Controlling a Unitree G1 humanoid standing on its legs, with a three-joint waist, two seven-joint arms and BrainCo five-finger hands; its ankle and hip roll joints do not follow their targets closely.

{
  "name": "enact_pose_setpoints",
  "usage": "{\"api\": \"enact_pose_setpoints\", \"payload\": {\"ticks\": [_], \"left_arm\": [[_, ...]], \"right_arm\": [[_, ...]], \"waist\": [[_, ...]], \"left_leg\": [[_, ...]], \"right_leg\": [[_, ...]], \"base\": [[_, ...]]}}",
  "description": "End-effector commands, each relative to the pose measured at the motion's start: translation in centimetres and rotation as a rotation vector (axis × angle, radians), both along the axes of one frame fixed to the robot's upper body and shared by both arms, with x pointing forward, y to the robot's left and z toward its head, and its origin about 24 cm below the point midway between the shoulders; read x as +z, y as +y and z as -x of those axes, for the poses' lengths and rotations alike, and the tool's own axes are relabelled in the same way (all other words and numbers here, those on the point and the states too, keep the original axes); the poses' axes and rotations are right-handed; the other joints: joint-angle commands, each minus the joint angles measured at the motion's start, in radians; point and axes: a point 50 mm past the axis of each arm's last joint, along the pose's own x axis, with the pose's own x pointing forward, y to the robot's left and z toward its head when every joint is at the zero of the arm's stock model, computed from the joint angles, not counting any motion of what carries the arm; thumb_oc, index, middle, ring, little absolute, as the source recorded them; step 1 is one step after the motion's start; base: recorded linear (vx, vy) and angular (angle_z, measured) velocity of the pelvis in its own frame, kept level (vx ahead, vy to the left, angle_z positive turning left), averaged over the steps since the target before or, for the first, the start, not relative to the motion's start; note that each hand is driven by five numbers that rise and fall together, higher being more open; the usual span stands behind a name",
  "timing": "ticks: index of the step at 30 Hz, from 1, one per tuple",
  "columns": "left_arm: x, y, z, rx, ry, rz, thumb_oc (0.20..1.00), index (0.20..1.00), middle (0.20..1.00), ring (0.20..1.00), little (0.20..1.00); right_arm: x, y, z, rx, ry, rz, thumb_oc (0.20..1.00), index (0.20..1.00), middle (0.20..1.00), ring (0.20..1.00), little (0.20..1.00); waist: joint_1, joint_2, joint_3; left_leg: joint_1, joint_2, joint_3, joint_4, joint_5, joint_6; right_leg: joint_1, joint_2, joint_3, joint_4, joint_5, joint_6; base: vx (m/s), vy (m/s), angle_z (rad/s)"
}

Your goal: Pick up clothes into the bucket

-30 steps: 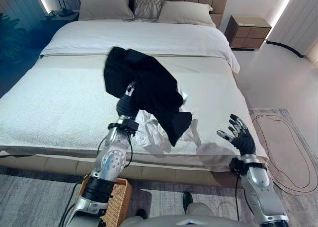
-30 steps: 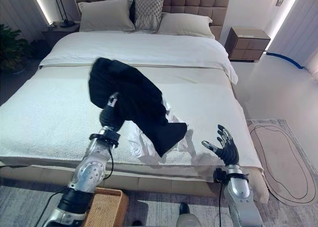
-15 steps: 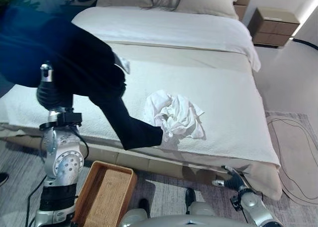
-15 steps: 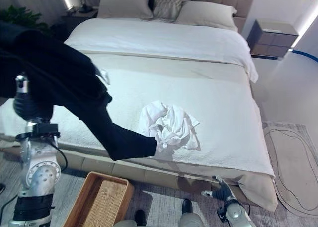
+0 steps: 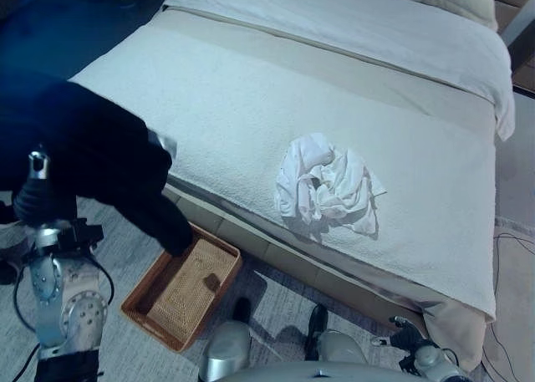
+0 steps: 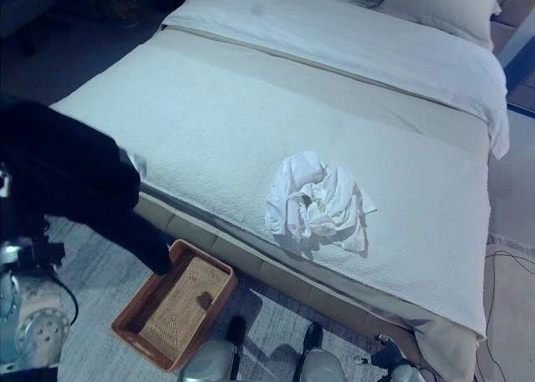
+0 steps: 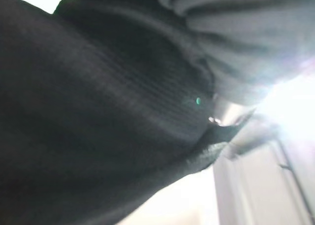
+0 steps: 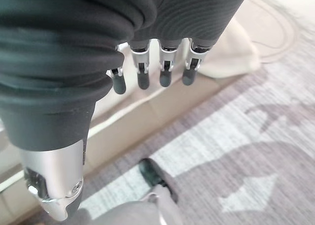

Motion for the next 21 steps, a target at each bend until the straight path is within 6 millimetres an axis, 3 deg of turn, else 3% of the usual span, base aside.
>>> {"api": "enact_pose_setpoints", "payload": {"ticks": [1,2,9,13,21], "left_arm": [[2.8,0.6,0.6,0.018,-0.085,-0.169,0.200,0.200,0.200,0.200,0.200],[1.3,0.9,0.6,0.030,-0.003,-0.166,0.200,0.200,0.200,0.200,0.200],[-4.1,1.8,0.6,0.059,0.284,-0.165,0.200,0.200,0.200,0.200,0.200],[-8.1,4.4,1.2,0.178,0.580,-0.325,0.200,0.200,0.200,0.200,0.200],[-10.5,6.7,0.8,0.338,0.806,-0.481,0.200,0.200,0.200,0.200,0.200]], "right_arm": [[0.6,0.5,-1.6,0.050,-0.054,0.003,1.000,1.000,1.000,1.000,1.000],[0.8,0.7,-2.4,0.060,-0.075,0.000,1.000,1.000,1.000,1.000,1.000],[1.6,0.9,-3.7,0.087,-0.133,0.005,1.000,1.000,1.000,1.000,1.000],[2.4,0.4,-4.6,0.096,-0.185,0.021,1.000,1.000,1.000,1.000,1.000],[3.4,0.1,-5.5,0.097,-0.261,0.047,1.000,1.000,1.000,1.000,1.000]], "waist": [[-0.011,-0.015,-0.022],[0.000,-0.015,-0.017],[0.009,-0.014,0.003],[0.000,-0.019,0.022],[-0.018,-0.031,0.072]], "left_leg": [[-0.092,-0.036,-0.022,0.097,-0.047,0.006],[-0.099,-0.036,-0.029,0.098,-0.044,0.006],[-0.124,-0.036,-0.042,0.106,-0.033,0.004],[-0.143,-0.030,-0.040,0.113,-0.029,0.004],[-0.188,-0.023,-0.029,0.146,-0.030,0.007]], "right_leg": [[-0.008,-0.036,-0.031,0.086,-0.046,0.023],[-0.010,-0.038,-0.038,0.087,-0.045,0.023],[-0.030,-0.042,-0.051,0.097,-0.044,0.021],[-0.051,-0.041,-0.049,0.106,-0.043,0.022],[-0.102,-0.038,-0.026,0.148,-0.054,0.021]], "base": [[-0.03,0.000,0.13],[-0.03,0.007,0.16],[-0.03,0.018,0.10],[0.00,0.006,0.01],[-0.01,0.013,-0.01]]}}
